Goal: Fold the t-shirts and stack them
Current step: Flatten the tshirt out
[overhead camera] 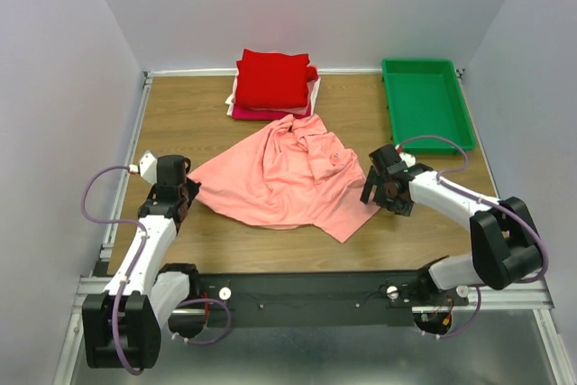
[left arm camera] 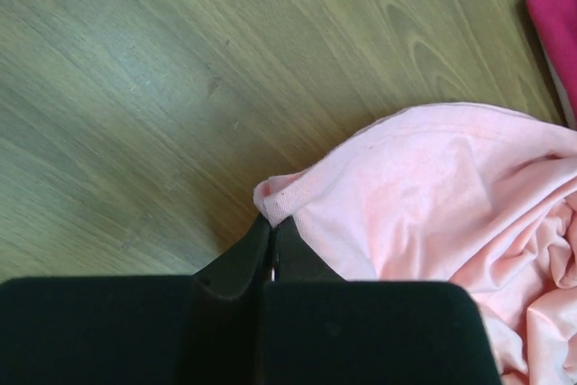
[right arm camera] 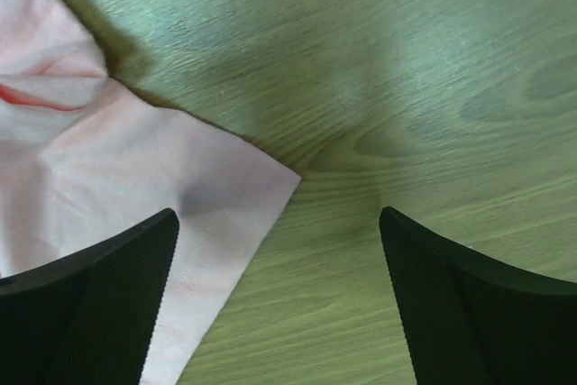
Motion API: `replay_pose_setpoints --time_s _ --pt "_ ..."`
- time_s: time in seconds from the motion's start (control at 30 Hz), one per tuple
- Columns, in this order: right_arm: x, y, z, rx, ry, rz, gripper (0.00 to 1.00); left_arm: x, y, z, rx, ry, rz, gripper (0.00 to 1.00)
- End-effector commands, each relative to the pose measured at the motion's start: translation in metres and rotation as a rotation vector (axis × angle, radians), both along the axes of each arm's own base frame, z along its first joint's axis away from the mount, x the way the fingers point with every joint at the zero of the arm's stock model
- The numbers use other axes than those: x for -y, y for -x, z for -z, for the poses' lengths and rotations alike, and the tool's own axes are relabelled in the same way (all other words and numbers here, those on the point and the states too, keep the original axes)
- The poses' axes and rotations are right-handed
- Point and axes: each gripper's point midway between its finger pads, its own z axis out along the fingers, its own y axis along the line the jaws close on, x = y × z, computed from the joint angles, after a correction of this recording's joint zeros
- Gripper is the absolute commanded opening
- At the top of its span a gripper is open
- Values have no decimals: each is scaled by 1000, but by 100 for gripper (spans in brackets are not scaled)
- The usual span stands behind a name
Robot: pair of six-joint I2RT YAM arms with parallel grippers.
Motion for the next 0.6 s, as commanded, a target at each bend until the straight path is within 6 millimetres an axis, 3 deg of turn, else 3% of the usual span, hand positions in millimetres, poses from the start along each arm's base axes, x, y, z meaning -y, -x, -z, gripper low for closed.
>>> replay_pose_setpoints --time_s 0.0,0.13,0.2,0.47,0.57 --pt "4 8 8 -53 24 37 90 -6 0 6 -22 -28 -11 0" --pt "-4 9 19 -97 1 21 83 -5 -1 10 -30 -28 3 0" --pt "-3 9 20 -99 7 24 73 -5 -1 13 -33 -30 2 0" --pt "-9 -3 28 -91 6 -13 57 -5 -1 9 -17 -32 6 0" --pt "-14 -6 37 -105 -5 -37 42 -6 -1 10 -6 -37 4 0"
